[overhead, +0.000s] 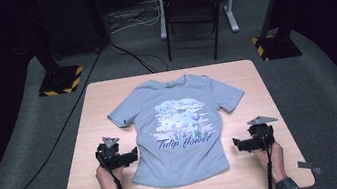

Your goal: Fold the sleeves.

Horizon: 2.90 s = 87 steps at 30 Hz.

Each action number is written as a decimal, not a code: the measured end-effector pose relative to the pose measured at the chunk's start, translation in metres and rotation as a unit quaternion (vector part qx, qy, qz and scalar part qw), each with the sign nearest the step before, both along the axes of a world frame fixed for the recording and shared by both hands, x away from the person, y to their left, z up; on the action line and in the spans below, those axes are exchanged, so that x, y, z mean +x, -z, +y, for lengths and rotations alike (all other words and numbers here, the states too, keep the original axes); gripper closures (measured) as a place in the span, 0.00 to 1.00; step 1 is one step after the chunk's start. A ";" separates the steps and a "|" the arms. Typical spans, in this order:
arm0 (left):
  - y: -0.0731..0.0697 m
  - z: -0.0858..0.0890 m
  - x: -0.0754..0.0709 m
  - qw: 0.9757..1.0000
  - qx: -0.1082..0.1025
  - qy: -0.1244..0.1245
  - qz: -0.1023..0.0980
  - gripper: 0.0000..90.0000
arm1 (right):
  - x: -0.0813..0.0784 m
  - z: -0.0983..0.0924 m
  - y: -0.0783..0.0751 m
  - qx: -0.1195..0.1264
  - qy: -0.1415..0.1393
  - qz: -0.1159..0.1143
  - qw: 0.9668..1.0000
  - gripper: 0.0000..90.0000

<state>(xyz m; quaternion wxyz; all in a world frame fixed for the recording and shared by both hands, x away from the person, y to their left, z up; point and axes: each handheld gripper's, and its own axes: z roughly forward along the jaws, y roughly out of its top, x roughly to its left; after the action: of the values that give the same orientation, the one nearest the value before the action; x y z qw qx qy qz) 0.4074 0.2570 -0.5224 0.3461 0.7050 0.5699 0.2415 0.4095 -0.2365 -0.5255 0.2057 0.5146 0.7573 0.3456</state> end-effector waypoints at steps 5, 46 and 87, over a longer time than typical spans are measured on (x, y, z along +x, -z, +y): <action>-0.002 -0.002 0.004 1.000 -0.002 -0.002 -0.003 0.00 | 0.004 0.004 -0.004 0.012 -0.002 -0.001 1.000 0.00; -0.002 -0.024 0.040 1.000 0.023 0.005 0.004 0.00 | 0.052 0.045 -0.008 0.005 -0.004 -0.001 1.000 0.00; 0.009 -0.032 0.040 0.998 0.057 0.018 0.022 0.00 | 0.059 0.050 0.004 -0.034 -0.004 0.012 0.999 0.00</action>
<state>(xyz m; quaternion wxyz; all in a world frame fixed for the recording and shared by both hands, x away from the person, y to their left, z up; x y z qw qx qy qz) 0.4478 0.2254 -0.5318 0.2969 0.7387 0.5503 0.2518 0.4685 -0.1863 -0.5297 0.2127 0.5081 0.7731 0.3145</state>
